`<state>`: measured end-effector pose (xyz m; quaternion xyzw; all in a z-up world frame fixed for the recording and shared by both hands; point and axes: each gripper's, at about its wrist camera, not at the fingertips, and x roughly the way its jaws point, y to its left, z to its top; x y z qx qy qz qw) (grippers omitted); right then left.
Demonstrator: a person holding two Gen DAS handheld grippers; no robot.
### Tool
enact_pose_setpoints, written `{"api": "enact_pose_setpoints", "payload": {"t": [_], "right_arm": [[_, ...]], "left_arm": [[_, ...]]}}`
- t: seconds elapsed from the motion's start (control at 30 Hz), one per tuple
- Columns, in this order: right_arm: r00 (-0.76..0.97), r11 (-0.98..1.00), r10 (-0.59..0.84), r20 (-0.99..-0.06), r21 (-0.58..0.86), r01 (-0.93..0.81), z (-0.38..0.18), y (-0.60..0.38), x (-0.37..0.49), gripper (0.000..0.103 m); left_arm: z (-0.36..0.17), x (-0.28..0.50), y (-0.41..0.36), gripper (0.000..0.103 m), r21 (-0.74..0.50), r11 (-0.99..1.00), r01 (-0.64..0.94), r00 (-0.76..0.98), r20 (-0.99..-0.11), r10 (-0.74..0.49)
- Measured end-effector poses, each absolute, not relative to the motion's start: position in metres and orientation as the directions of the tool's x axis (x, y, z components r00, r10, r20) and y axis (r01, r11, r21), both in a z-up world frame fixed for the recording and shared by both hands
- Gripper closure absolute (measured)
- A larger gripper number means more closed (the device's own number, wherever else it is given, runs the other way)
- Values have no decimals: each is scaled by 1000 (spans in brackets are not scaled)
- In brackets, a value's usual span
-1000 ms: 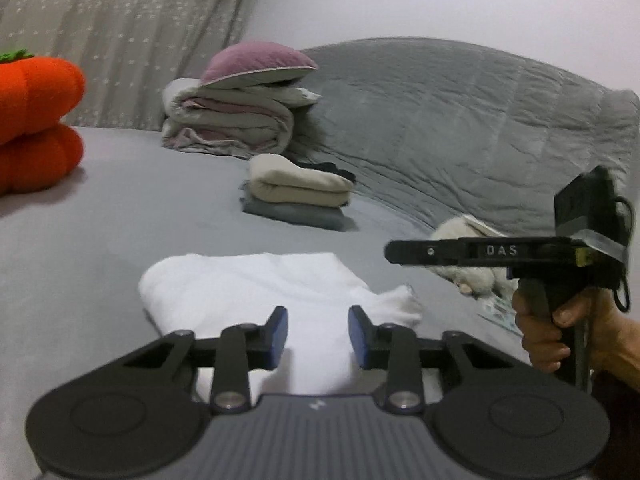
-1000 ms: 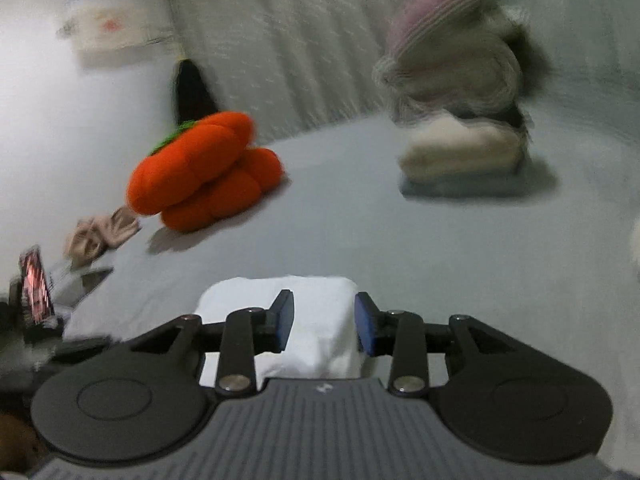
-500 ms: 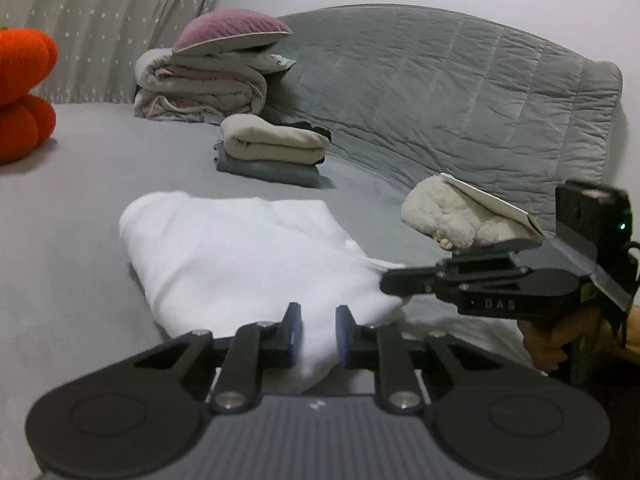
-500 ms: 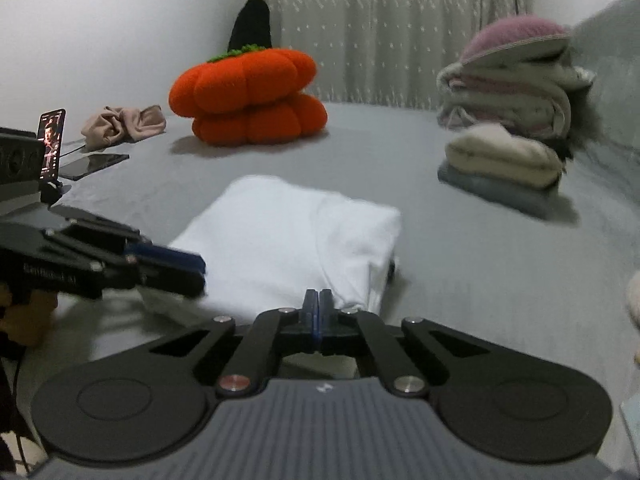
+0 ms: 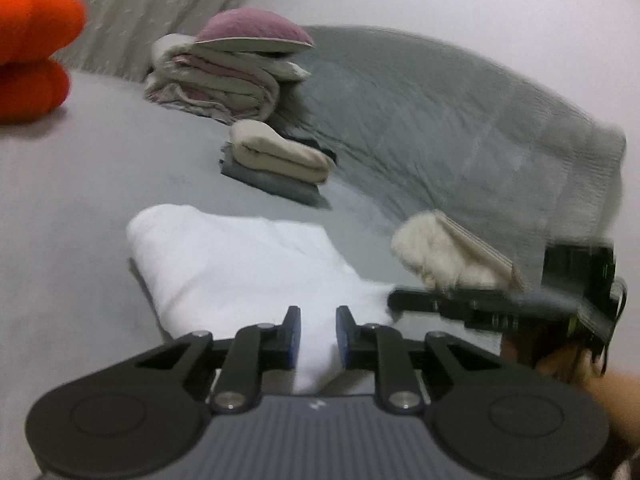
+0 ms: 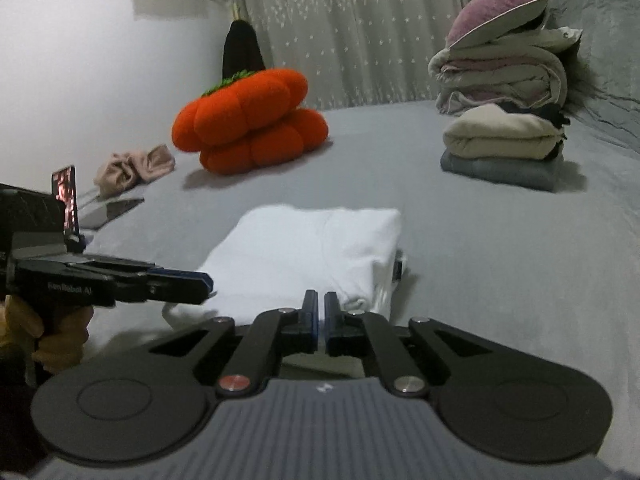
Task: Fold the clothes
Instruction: 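Release the shirt with the right gripper and press it with the left gripper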
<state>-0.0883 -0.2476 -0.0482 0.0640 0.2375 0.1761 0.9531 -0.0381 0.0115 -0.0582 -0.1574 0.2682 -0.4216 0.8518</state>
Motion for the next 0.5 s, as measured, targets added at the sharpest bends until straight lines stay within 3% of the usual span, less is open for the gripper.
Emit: {"api": "enact_pose_setpoints", "payload": {"t": [0.13,0.2,0.33,0.5], "right_arm": [[837,930,363,-409,209,-301,-42,-247,-86,99],[848,933,357,-393,203,-298,-40,-247,-87,88],[854,937,343,-392,205,-282,-38,-251,-82,88],[819,957,288,-496,171,-233,-52,-252,-71,87]], "left_arm": [[-60,-28,22,84,-555,593,583,524,-301,-797],[-61,-27,21,84,-554,597,581,526,-304,-794],[-64,-30,14,84,-521,610,598,512,-338,-790],[-72,-33,6,83,-463,642,611,509,-391,-767]]}}
